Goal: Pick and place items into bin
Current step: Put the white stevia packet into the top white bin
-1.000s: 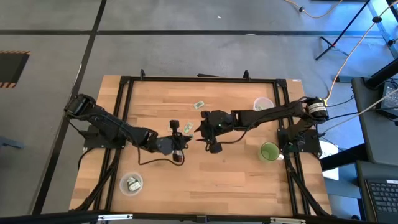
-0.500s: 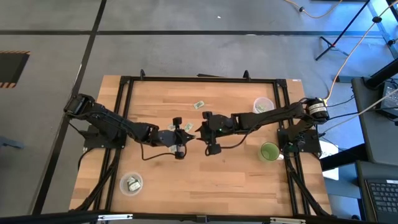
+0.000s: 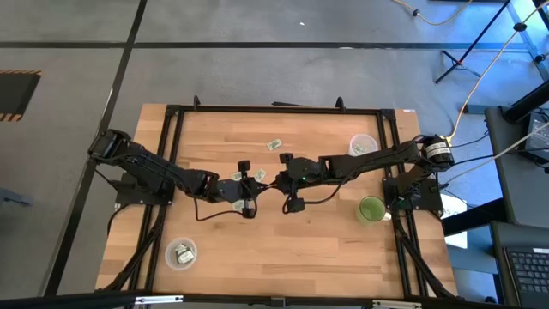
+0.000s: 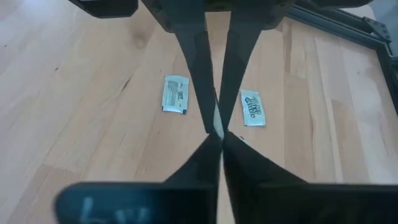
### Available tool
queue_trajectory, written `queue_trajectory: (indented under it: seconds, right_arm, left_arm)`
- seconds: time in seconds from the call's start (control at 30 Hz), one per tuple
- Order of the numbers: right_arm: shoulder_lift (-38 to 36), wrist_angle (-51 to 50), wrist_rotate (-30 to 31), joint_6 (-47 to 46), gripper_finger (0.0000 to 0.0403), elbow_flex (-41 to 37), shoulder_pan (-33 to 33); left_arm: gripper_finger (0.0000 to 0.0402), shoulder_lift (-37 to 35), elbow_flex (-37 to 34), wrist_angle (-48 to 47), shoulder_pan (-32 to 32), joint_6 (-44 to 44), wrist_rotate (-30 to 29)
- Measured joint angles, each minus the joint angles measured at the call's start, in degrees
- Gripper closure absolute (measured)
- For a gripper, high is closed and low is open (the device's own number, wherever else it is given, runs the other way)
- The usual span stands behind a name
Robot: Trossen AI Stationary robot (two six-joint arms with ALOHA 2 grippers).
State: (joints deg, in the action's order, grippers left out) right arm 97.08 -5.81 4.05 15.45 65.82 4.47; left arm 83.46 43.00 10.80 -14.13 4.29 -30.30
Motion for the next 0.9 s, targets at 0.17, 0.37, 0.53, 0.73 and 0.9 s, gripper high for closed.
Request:
queue_trajectory:
  seconds: [0.17,0.37,0.53,0.73,0.9]
  right_arm:
    - [0.0,-0.01,-0.04,-0.39,0.0394,0.0,0.0]
    - [0.0,0.03,-0.18,-1.42,0.0399,-0.01,0.0]
    - [-0.41,-2.89,0.38,-1.56,0.0401,-0.09,-0.02]
    - [-6.03,-14.78,8.87,-6.97,0.0401,-0.09,-0.91]
    - [-15.34,-31.93,11.85,-22.52,0.0401,-0.09,-5.25]
  left_arm:
    - [0.0394,0.0,0.0,0.03,-0.14,2.2,-0.03]
    - [0.0373,-1.14,-0.07,-0.64,-0.46,5.06,1.01]
    - [0.0321,-3.46,0.02,-3.22,-0.5,3.67,0.24]
    - [0.028,-8.28,0.02,-13.82,-0.35,-2.77,-4.84]
    - [0.0276,-10.3,0.02,-18.37,-0.35,-7.86,-5.09]
